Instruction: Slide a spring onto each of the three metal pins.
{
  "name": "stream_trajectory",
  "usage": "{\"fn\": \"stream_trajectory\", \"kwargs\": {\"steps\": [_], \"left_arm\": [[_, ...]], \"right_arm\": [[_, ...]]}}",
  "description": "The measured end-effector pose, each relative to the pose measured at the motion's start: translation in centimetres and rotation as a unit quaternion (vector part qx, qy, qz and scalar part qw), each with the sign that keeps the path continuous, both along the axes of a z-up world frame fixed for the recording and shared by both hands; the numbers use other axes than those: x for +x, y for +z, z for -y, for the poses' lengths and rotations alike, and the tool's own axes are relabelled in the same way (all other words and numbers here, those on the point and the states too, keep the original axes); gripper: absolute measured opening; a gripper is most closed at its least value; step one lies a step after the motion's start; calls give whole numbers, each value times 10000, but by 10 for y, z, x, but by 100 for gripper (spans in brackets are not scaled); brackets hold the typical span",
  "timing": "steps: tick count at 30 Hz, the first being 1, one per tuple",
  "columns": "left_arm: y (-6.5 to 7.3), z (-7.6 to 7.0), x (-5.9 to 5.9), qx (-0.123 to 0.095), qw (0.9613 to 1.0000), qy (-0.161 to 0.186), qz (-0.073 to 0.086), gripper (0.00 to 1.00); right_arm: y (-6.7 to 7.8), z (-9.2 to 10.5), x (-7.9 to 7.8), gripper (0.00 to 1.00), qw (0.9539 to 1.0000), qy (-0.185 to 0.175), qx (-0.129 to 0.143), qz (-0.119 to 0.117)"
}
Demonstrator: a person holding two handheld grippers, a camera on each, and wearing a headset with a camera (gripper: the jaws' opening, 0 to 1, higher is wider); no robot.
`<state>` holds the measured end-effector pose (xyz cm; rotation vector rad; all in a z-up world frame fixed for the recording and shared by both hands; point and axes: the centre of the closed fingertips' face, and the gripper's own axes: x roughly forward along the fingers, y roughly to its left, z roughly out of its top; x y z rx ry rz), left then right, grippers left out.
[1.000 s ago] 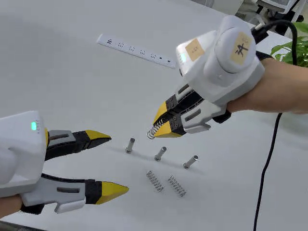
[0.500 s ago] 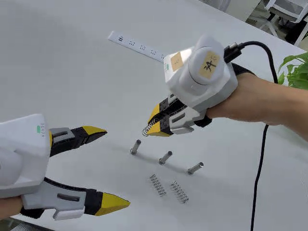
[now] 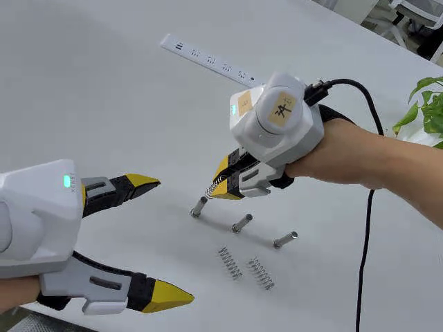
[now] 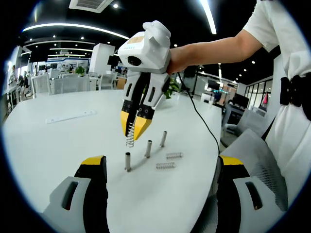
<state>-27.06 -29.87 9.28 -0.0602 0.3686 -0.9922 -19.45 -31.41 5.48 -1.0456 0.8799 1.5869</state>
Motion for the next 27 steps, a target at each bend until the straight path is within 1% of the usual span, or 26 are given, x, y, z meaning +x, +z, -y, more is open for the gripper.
{"fn": "stream_trajectory", "kwargs": {"steps": [11,27], "left_arm": [[-1,3,2,-54,10000,-37,-10,95],[0,3,4,-151,9999,-20,-43,95]], "right_arm": [[-7,-2,1,7,10000,2,-58,-53],[-16,-3,4,7,9998,118,-165,-44]]}}
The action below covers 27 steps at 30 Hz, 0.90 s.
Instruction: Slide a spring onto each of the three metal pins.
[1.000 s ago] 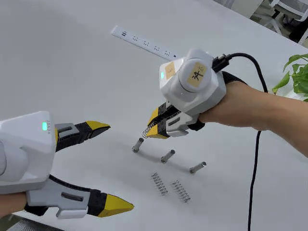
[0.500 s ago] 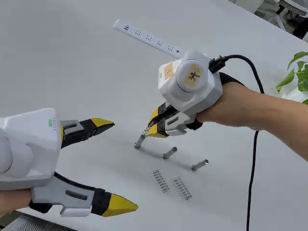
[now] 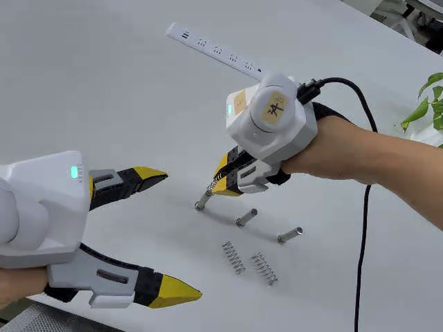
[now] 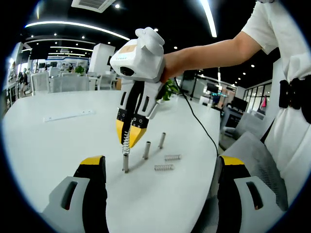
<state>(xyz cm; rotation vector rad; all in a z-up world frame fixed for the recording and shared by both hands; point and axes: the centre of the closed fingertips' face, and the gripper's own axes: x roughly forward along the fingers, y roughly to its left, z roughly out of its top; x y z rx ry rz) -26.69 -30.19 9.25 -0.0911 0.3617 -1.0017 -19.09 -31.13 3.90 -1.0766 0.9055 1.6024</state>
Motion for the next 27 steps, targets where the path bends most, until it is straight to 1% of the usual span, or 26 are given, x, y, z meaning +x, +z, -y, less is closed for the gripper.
{"fn": "stream_trajectory", "kwargs": {"steps": [6,27], "left_arm": [[-1,1,1,-25,10000,4,-18,95],[-2,1,1,-69,10000,-16,-42,94]], "right_arm": [[-3,1,0,7,9999,93,-74,28],[-11,-2,-2,7,9999,97,-123,-43]]}}
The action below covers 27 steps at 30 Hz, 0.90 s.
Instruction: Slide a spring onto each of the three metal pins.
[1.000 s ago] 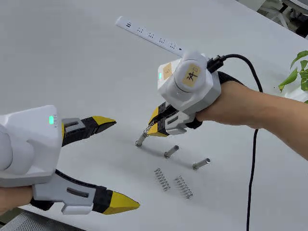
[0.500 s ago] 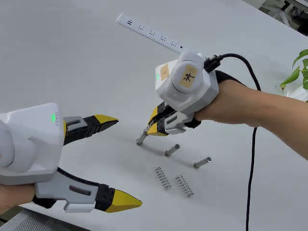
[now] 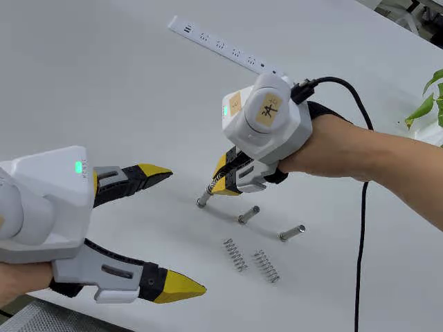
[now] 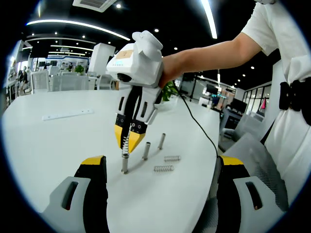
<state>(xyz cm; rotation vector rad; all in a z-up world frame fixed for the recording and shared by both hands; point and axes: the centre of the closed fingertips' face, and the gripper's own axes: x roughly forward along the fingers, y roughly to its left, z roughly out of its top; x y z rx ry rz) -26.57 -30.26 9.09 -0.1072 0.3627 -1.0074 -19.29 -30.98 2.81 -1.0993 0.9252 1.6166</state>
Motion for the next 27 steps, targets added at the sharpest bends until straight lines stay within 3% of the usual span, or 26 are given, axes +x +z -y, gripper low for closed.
{"fn": "stream_trajectory", "kwargs": {"steps": [27], "left_arm": [[-1,2,3,-30,10000,-16,-48,91]], "right_arm": [[-18,0,0,7,9999,114,-49,-23]]}}
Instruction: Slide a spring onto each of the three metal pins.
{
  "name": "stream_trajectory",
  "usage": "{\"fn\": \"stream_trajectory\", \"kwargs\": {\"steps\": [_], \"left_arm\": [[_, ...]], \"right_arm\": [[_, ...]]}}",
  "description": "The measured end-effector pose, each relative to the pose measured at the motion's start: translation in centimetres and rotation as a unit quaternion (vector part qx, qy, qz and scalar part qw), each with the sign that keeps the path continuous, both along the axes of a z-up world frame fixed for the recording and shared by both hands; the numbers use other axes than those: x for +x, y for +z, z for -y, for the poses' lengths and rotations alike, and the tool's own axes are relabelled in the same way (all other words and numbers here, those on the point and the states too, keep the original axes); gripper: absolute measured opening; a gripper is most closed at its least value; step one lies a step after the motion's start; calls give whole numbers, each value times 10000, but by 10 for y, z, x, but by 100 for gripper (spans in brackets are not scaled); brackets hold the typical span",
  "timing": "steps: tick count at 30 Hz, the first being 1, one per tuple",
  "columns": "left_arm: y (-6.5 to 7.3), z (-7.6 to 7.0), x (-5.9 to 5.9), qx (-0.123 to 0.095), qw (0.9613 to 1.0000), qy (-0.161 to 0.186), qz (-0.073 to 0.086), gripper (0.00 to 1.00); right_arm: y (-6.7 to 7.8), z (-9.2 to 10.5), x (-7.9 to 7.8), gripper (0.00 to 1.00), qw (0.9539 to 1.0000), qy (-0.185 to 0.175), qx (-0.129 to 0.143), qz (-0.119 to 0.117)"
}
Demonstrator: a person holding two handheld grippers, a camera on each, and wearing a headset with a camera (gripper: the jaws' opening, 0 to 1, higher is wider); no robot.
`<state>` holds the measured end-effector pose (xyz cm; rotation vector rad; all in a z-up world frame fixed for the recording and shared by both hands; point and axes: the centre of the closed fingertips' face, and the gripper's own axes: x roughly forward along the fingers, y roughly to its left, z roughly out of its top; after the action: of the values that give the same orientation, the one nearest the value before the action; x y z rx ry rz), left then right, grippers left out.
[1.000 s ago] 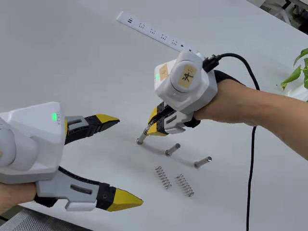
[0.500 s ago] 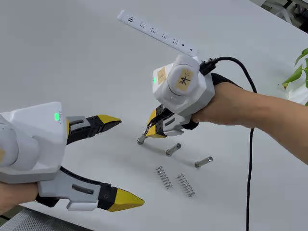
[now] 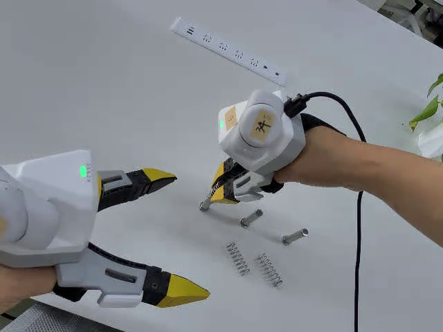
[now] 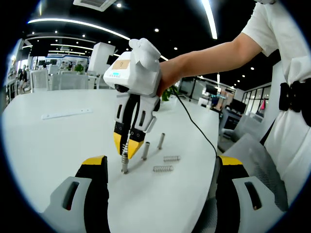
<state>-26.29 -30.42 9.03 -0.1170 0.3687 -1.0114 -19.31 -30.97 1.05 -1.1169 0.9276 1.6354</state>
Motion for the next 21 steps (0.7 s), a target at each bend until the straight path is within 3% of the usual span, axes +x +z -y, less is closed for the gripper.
{"fn": "stream_trajectory", "kwargs": {"steps": [21], "left_arm": [[-3,0,0,-31,10000,30,-44,90]], "right_arm": [[-20,4,-6,8,9996,219,-12,193]]}}
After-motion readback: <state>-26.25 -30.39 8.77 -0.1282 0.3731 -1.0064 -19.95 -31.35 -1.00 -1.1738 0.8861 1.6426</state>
